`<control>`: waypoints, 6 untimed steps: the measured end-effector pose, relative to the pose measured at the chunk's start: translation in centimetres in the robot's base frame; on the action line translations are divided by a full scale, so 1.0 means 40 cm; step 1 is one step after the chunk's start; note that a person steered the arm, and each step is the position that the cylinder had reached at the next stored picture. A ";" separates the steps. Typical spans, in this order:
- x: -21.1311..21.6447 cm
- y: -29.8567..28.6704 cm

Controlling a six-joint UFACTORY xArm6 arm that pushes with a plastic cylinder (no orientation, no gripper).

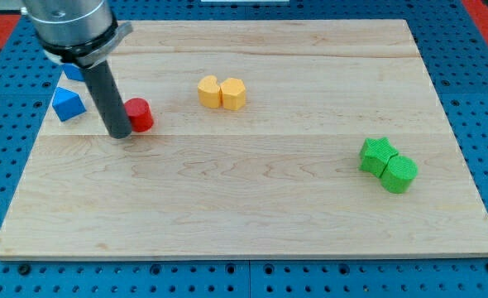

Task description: Slide the red circle towards the top left

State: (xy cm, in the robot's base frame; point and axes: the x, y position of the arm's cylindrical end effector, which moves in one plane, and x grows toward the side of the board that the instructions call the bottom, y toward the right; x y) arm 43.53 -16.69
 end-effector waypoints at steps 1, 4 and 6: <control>-0.004 0.049; -0.124 0.089; -0.237 0.090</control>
State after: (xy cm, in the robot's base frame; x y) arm 34.06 -13.10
